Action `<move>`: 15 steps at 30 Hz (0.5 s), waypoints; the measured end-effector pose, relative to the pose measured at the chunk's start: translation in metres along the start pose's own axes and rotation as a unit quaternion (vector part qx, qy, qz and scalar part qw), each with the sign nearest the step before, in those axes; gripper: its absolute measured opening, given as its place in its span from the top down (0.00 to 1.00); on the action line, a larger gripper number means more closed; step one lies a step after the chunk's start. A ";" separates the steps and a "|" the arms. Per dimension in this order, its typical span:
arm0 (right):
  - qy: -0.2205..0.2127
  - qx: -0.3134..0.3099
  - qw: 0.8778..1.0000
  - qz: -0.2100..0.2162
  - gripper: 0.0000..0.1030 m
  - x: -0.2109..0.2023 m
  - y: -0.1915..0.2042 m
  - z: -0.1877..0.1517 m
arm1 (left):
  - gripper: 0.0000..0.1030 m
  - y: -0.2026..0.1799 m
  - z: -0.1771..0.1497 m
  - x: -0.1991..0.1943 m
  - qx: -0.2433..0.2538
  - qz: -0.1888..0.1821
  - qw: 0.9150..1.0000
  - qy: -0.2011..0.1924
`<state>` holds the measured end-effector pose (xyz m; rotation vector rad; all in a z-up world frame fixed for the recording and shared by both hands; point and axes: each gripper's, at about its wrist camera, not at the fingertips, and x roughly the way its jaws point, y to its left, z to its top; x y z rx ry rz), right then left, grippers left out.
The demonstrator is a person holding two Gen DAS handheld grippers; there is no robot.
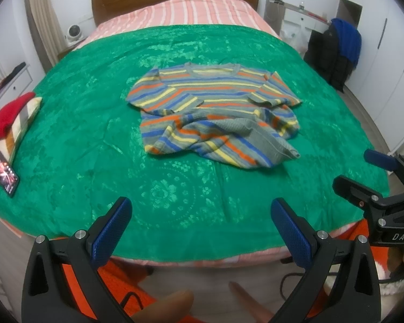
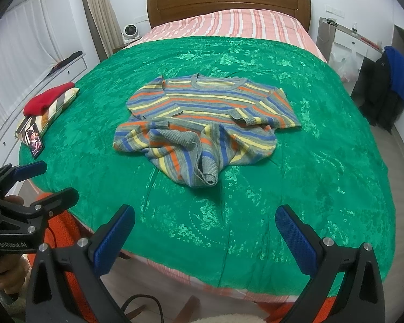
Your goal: Fold small clothes
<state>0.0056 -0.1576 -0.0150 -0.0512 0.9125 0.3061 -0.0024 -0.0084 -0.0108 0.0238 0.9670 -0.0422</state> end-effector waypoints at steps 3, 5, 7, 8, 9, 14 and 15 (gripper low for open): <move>-0.001 0.000 1.000 0.000 0.00 0.000 0.000 0.000 | 0.00 0.000 0.000 0.000 0.001 0.000 1.000 0.000; -0.002 -0.001 1.000 0.001 0.00 0.001 0.001 0.000 | 0.00 0.000 0.000 0.000 0.000 0.000 1.000 0.000; -0.001 -0.001 1.000 0.000 0.00 0.000 0.001 0.000 | 0.00 0.000 0.000 0.000 0.000 0.000 1.000 0.000; -0.001 0.000 1.000 0.000 0.00 0.001 0.001 0.000 | 0.00 0.000 0.000 0.000 0.000 0.000 1.000 0.000; 0.000 0.000 1.000 0.001 0.00 0.001 0.001 0.000 | 0.00 0.000 0.000 0.000 0.000 -0.001 1.000 0.000; -0.001 -0.001 1.000 0.001 0.00 0.001 0.001 0.000 | 0.00 0.000 0.000 0.000 0.000 -0.001 1.000 0.001; -0.001 -0.001 1.000 0.001 0.00 0.001 0.001 0.000 | 0.00 0.000 0.000 0.000 0.000 -0.001 1.000 0.001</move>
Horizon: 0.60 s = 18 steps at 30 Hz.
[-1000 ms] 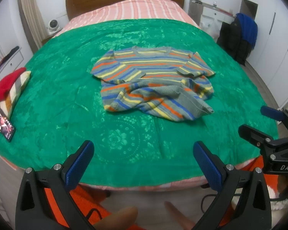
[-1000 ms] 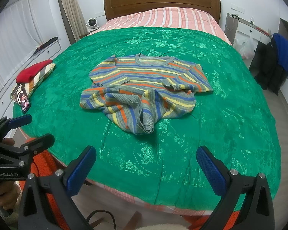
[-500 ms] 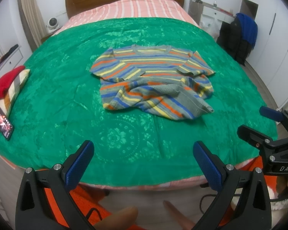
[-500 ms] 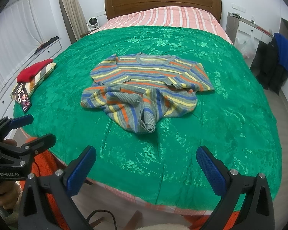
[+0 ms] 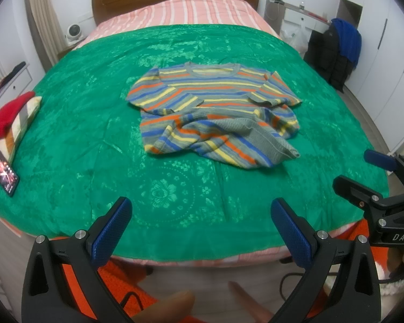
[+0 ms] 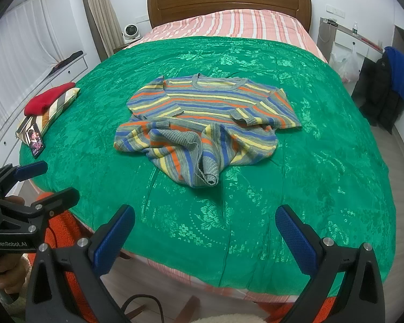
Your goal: Fold small clothes
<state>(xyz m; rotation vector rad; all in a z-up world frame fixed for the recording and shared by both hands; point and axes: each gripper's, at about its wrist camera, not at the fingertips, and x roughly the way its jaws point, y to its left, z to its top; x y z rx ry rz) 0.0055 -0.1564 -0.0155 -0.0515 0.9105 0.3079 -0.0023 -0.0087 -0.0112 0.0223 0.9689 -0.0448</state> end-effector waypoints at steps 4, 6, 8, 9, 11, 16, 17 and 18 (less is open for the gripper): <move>0.000 -0.002 1.000 -0.002 0.00 0.000 0.000 0.000 | 0.00 0.001 0.001 0.000 -0.001 0.001 1.000 0.000; 0.001 -0.002 1.000 -0.002 0.00 0.000 0.000 0.000 | 0.00 0.000 0.000 0.000 -0.001 0.001 1.000 0.000; 0.001 -0.002 1.000 -0.001 0.00 0.000 0.000 0.000 | 0.00 0.001 0.000 0.000 -0.001 0.000 1.000 0.001; 0.000 -0.002 1.000 -0.002 0.00 0.000 0.000 0.000 | 0.00 0.001 0.000 0.000 -0.002 0.000 1.000 0.001; 0.001 -0.001 1.000 -0.003 0.00 0.000 0.000 0.000 | 0.00 0.004 -0.001 0.001 -0.007 0.003 1.000 0.001; -0.010 0.004 1.000 -0.005 0.00 -0.006 -0.004 0.001 | 0.00 0.023 -0.001 0.005 -0.031 0.004 1.000 -0.001; -0.012 0.005 1.000 -0.005 0.00 -0.007 -0.005 0.002 | 0.00 0.027 -0.002 0.007 -0.036 0.005 0.999 0.001; -0.016 0.008 1.000 -0.005 0.00 -0.008 -0.008 0.002 | 0.00 0.032 -0.003 0.010 -0.042 0.006 0.999 0.005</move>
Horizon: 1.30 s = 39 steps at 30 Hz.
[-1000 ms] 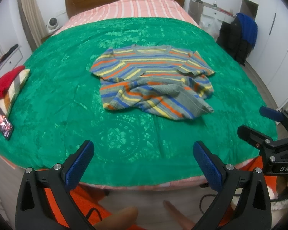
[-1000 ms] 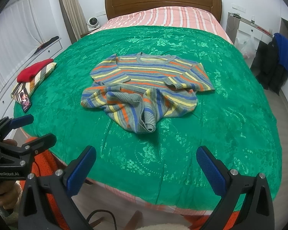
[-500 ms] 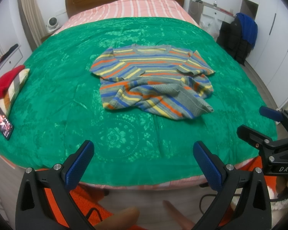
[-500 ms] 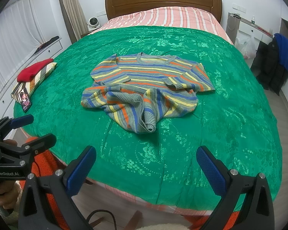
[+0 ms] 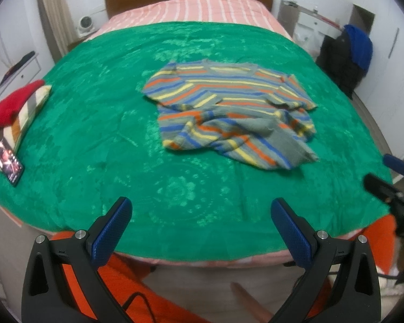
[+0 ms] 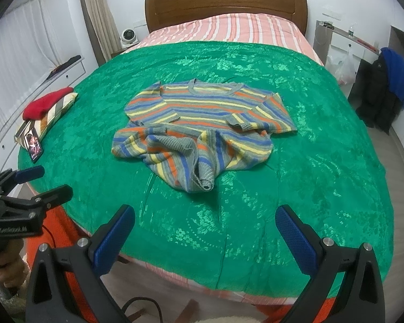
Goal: Fold small clothes
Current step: 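Grasp the sweater hem with the left gripper while the right gripper grasps it too, then shake it flat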
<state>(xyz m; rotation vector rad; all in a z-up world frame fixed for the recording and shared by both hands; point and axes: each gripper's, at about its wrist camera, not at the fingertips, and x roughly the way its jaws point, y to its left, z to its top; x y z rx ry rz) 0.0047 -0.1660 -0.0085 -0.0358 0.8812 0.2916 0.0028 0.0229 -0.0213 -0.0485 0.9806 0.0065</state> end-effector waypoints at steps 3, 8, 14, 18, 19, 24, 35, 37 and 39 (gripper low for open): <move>-0.002 0.015 1.000 0.004 0.00 0.003 -0.012 0.001 | 0.00 0.013 0.002 0.010 -0.013 -0.018 1.000 -0.005; 0.002 0.020 1.000 0.017 0.00 0.033 -0.029 0.000 | 0.01 0.030 0.021 0.053 -0.007 -0.063 0.998 0.027; 0.041 0.091 0.988 0.116 0.00 0.090 -0.057 0.012 | 0.02 0.020 0.059 0.105 0.058 -0.089 0.994 0.012; 0.076 0.096 0.972 0.200 0.18 0.137 -0.058 0.028 | 0.52 0.003 0.070 0.160 0.110 -0.070 0.990 0.059; 0.093 0.090 0.966 0.222 0.42 0.151 -0.054 0.030 | 0.61 0.001 0.069 0.173 0.114 -0.071 0.988 0.077; 0.110 0.076 0.964 0.230 0.92 0.151 -0.049 0.021 | 0.93 0.012 0.057 0.151 0.109 -0.097 0.988 0.046; 0.197 0.086 0.957 0.193 0.83 0.082 -0.065 -0.101 | 0.78 0.088 -0.039 0.054 0.103 -0.097 0.985 0.099; 0.203 0.104 0.958 0.172 0.72 0.086 -0.076 -0.114 | 0.48 0.093 -0.037 0.051 0.079 -0.096 0.988 0.089; 0.184 0.121 0.963 0.156 0.67 0.083 -0.089 -0.108 | 0.26 0.092 -0.029 0.052 0.060 -0.091 0.992 0.065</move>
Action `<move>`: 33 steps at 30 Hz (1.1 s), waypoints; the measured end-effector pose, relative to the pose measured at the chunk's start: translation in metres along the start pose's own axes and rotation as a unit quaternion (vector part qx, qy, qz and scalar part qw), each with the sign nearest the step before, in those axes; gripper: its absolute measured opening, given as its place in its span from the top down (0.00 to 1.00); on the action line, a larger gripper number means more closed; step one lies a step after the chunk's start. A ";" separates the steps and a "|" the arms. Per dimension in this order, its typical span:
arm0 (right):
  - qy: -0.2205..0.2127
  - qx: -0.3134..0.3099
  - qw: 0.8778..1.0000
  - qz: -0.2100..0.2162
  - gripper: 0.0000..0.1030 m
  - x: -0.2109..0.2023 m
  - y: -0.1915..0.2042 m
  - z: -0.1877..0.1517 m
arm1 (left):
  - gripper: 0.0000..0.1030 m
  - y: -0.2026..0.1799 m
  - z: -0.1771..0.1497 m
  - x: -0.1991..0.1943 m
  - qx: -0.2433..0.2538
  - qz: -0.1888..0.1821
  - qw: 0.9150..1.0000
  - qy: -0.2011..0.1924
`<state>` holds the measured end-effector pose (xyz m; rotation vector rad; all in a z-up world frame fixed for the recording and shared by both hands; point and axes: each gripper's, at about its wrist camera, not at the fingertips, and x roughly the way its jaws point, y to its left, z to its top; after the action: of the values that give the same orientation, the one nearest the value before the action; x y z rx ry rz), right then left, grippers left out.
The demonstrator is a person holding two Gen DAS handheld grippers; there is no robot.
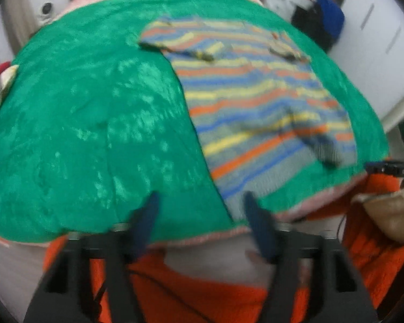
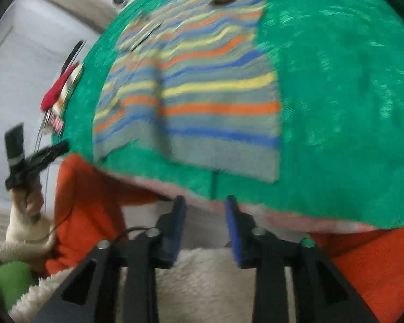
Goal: Fold small clothes
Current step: 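Grasp the sweater hem with the left gripper while the right gripper grasps it too, then shake it flat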
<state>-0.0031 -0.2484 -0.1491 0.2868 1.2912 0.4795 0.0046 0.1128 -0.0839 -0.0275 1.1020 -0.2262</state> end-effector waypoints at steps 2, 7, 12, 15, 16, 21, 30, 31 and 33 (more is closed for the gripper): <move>-0.037 0.007 0.999 0.006 0.55 -0.014 -0.006 0.015 | 0.25 -0.002 0.009 0.013 -0.023 0.009 1.000 0.007; -0.073 0.019 0.997 -0.031 0.44 -0.022 -0.030 0.040 | 0.27 -0.029 0.011 0.062 -0.009 0.019 0.998 0.064; -0.039 -0.036 0.999 -0.013 0.51 0.020 -0.019 0.035 | 0.96 -0.059 0.001 0.090 0.044 0.042 0.994 0.090; -0.008 -0.070 0.997 -0.022 0.95 0.036 -0.005 0.032 | 0.96 -0.046 0.004 0.079 0.015 0.020 0.995 0.094; -0.011 -0.076 0.997 -0.027 0.96 0.032 -0.001 0.031 | 0.96 -0.038 0.005 0.068 0.006 0.014 0.996 0.088; -0.025 -0.068 0.997 -0.040 0.96 -0.035 -0.001 0.021 | 0.97 0.000 0.003 0.021 -0.013 0.003 0.997 0.081; 0.039 -0.040 0.993 -0.105 0.96 0.027 -0.029 0.017 | 0.97 -0.012 -0.007 0.080 0.034 0.060 0.987 0.146; 0.036 -0.026 0.994 -0.100 0.96 0.032 -0.035 0.018 | 0.97 -0.009 -0.005 0.085 0.028 0.060 0.987 0.149; 0.034 -0.009 0.995 -0.095 0.96 0.040 -0.041 0.022 | 0.97 -0.004 -0.001 0.092 0.021 0.063 0.986 0.152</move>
<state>0.0333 -0.2627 -0.1962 0.1322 1.3644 0.3406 0.0426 0.0910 -0.1646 0.1167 1.3965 -0.1418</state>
